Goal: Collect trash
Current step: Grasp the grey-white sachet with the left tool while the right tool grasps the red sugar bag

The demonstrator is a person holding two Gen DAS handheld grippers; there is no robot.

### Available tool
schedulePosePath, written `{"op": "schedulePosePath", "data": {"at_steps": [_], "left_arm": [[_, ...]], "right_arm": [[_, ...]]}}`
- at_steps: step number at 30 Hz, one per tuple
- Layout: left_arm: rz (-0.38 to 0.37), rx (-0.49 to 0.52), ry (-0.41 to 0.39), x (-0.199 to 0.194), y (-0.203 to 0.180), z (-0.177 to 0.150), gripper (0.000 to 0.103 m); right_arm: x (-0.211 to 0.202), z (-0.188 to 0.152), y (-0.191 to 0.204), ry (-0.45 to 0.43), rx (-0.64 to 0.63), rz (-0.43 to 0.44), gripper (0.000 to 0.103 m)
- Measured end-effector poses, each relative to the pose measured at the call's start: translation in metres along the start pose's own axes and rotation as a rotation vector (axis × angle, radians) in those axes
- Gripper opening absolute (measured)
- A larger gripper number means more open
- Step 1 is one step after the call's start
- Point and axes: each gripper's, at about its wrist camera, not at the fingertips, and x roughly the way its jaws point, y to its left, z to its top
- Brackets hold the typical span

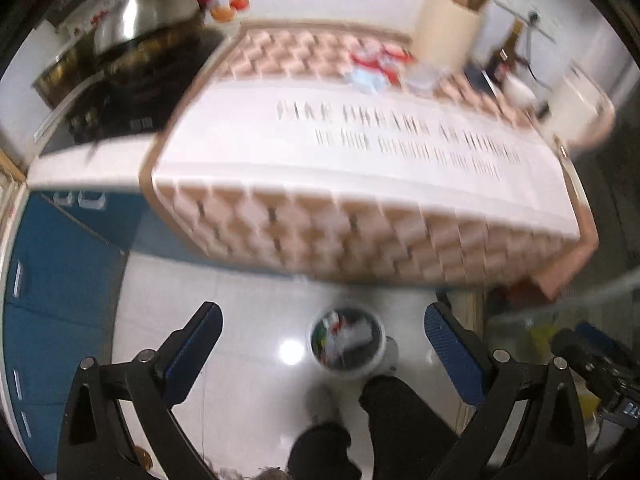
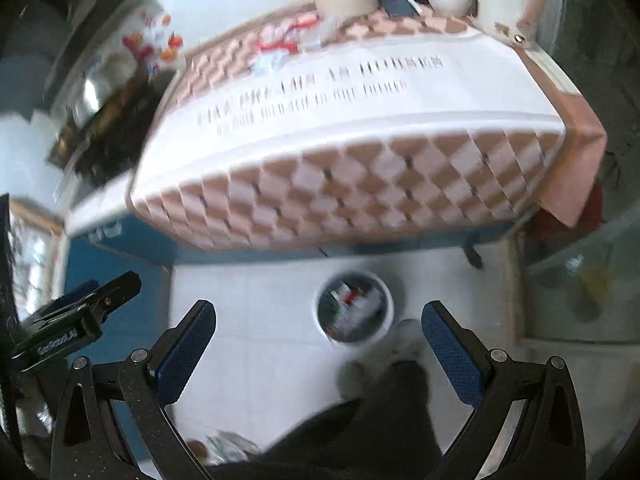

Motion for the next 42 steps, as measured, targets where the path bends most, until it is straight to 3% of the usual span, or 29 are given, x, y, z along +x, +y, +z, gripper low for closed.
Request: {"op": "schedulePosePath", "data": {"at_steps": [3,8,12,16,19,21,23,25,26,27,28,29,30,35,40,41,42], "left_arm": [[0.024,-0.049,-0.01,0.023,0.001,0.063,0.103],[0.055,-0.145,0.028,0.09,-0.002,0.172,0.103],[0.06,-0.225,0.119,0.165,-0.01,0.248,0.103],[-0.016,-0.281,0.224,0.247,-0.025,0.296,0.1],[-0.021,-0.264,0.273,0.291,-0.044,0.316,0.082],[0.057,-0.19,0.254,0.304,-0.06,0.322,0.067],[0.107,-0.129,0.234,0.306,-0.072,0.323,0.06],[0.11,-0.119,0.206,0.301,-0.076,0.322,0.027],[0.111,-0.108,0.209,0.3,-0.077,0.322,0.0],[0.111,-0.105,0.213,0.3,-0.078,0.321,0.0],[0.111,-0.102,0.214,0.299,-0.077,0.32,0.0],[0.11,-0.101,0.214,0.297,-0.076,0.318,0.0],[0.108,-0.108,0.213,0.294,-0.073,0.315,0.0],[0.073,-0.136,0.15,0.248,-0.051,0.294,0.0],[-0.048,-0.139,0.113,0.218,-0.04,0.28,0.004],[-0.061,-0.137,0.128,0.225,-0.037,0.278,0.011],[-0.073,-0.141,0.147,0.235,-0.04,0.282,0.034]], "right_arm": [[0.008,0.055,-0.003,-0.023,0.038,0.037,0.103],[0.056,0.179,-0.021,-0.054,0.095,0.053,0.103],[0.128,0.298,-0.047,-0.027,0.154,0.047,0.103],[0.204,0.394,-0.064,0.007,0.188,0.036,0.103],[0.255,0.448,-0.065,0.021,0.184,0.038,0.103],[0.28,0.472,-0.062,0.026,0.178,0.049,0.101],[0.297,0.481,-0.057,0.033,0.16,0.043,0.097],[0.304,0.49,-0.049,-0.003,0.117,0.006,0.089],[0.309,0.494,-0.044,0.0,0.092,-0.007,0.083],[0.31,0.494,-0.038,-0.017,0.062,-0.035,0.057],[0.31,0.493,-0.035,-0.022,0.052,-0.042,0.041],[0.311,0.493,-0.034,-0.026,0.059,-0.052,0.034],[0.31,0.493,-0.035,-0.03,0.067,-0.042,0.021],[0.282,0.48,-0.046,-0.089,0.111,0.022,0.016],[0.218,0.443,-0.064,-0.191,0.175,0.019,0.013],[0.205,0.434,-0.07,-0.211,0.195,0.008,0.013],[0.196,0.425,-0.074,-0.23,0.211,-0.009,0.013]]}}
